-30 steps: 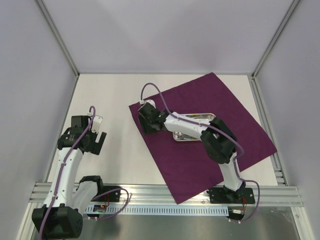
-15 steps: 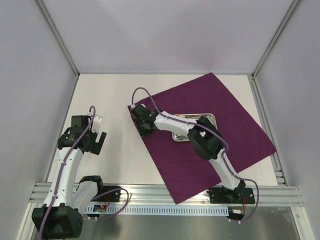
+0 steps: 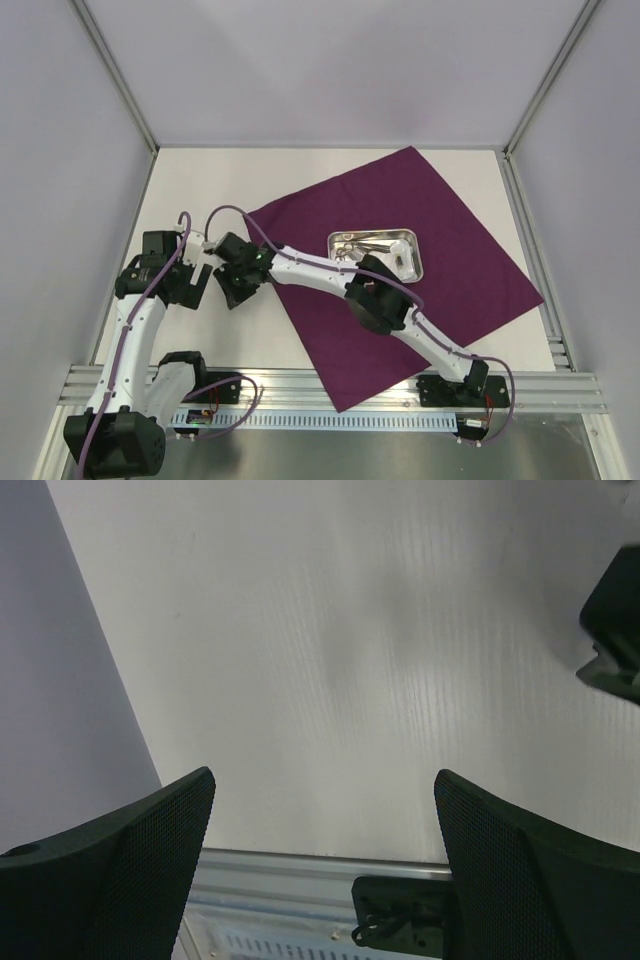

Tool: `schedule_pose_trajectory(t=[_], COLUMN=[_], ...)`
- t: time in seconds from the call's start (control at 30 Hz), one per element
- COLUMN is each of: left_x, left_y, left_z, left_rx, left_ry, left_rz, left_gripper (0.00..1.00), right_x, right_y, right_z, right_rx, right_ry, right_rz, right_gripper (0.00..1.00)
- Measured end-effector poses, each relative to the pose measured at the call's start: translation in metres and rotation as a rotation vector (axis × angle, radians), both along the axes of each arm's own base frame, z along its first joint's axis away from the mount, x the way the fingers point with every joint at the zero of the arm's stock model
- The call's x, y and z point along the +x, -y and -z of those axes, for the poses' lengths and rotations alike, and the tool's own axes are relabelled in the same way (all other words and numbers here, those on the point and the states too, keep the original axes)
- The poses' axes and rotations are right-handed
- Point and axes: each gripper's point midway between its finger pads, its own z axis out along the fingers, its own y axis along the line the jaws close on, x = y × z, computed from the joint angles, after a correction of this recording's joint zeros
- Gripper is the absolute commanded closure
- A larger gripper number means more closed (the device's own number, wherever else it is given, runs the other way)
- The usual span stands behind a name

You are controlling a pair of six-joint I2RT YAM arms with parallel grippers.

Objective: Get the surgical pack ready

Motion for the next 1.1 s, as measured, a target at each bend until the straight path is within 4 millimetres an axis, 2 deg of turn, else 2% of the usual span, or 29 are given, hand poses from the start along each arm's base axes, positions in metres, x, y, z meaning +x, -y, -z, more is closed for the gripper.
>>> schedule_pose_trajectory(t=[0.03,0.17,0.2,0.3,0.4,0.43,0.47,0.53,0.57,0.63,0.67,0.77,0.83,0.97,1.1], left_x=[0.0,0.0,0.0,0.003,0.011,0.013,0.016,0.02,0.022,0.025,0.028,0.043,0.058,0.115,0.158], left_y=[0.0,-0.001,-0.001,-0.001,0.0,0.001,0.002,0.004,0.005,0.01,0.013,0.025,0.037,0.087,0.133], left_z=[0.0,0.002,0.002,0.0,-0.008,-0.01,-0.014,-0.018,-0.02,-0.021,-0.022,-0.027,-0.035,-0.045,-0.023], left_rx=[0.002,0.005,0.004,0.002,-0.006,-0.009,-0.013,-0.024,-0.034,-0.057,-0.071,-0.121,-0.129,-0.107,-0.065], left_ry=[-0.002,-0.014,-0.019,-0.025,-0.013,-0.007,0.001,0.01,0.011,0.001,-0.003,-0.024,-0.043,-0.06,-0.135], left_rz=[-0.001,-0.003,-0.003,-0.001,0.003,0.005,0.007,0.013,0.019,0.035,0.045,0.087,0.135,0.301,0.401], left_gripper=[0.0,0.0,0.0,0.0,0.0,0.0,0.0,0.0,0.0,0.0,0.0,0.0,0.0,0.0,0.0], right_x=[-0.011,-0.032,-0.033,-0.026,-0.001,0.012,0.03,0.056,0.072,0.095,0.102,0.102,0.095,0.09,0.099], right_y=[-0.007,-0.012,-0.006,0.029,0.081,0.105,0.135,0.189,0.226,0.3,0.338,0.415,0.445,0.48,0.523], right_z=[-0.004,-0.019,-0.026,-0.055,-0.103,-0.119,-0.137,-0.157,-0.164,-0.159,-0.15,-0.118,-0.097,-0.078,-0.077], right_rx=[0.019,0.057,0.061,0.064,0.096,0.109,0.127,0.145,0.144,0.11,0.074,-0.021,-0.073,-0.093,-0.085], right_ry=[-0.013,-0.034,-0.033,-0.015,0.034,0.06,0.094,0.143,0.166,0.193,0.195,0.157,0.106,0.047,0.048], right_rz=[-0.036,-0.086,-0.08,-0.034,0.071,0.123,0.195,0.322,0.414,0.597,0.69,0.867,0.928,1.007,1.141], right_gripper=[0.65,0.5,0.49,0.46,0.44,0.43,0.43,0.44,0.44,0.45,0.46,0.47,0.46,0.45,0.44])
